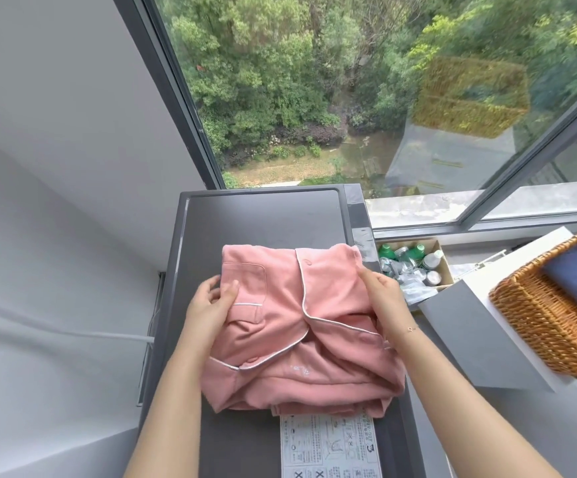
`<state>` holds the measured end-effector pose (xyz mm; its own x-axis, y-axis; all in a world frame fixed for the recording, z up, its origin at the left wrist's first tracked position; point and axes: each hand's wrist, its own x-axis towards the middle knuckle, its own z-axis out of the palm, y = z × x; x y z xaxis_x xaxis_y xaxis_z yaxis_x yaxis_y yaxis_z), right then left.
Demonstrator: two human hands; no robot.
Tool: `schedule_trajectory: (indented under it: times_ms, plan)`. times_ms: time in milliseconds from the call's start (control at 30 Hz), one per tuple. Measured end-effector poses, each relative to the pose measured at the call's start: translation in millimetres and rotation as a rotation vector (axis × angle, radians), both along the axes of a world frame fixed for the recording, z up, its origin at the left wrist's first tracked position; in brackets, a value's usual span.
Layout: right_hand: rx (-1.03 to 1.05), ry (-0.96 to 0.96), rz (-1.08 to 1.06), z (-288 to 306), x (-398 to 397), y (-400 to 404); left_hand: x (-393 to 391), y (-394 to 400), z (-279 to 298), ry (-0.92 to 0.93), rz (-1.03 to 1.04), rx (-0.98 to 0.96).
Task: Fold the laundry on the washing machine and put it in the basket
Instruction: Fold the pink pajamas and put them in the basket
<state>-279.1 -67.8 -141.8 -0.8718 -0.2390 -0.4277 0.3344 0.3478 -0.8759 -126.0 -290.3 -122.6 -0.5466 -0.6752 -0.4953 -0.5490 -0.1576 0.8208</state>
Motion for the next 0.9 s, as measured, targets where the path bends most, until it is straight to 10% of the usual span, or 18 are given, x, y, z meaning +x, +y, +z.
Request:
schedule_trajectory:
  times_ms: [200, 533, 900]
  plan:
    - [0.376, 0.231, 0.332, 9, 41, 33, 38, 34, -2, -0.149, -0.124, -0.203]
    - [0.627, 0.300, 0.097, 2, 54, 29, 33, 52, -14, -0.202, -0.012, -0.390]
    - [0.289, 0.271, 0.140, 10, 77, 46, 54, 48, -15, -0.242, -0.023, -0.123]
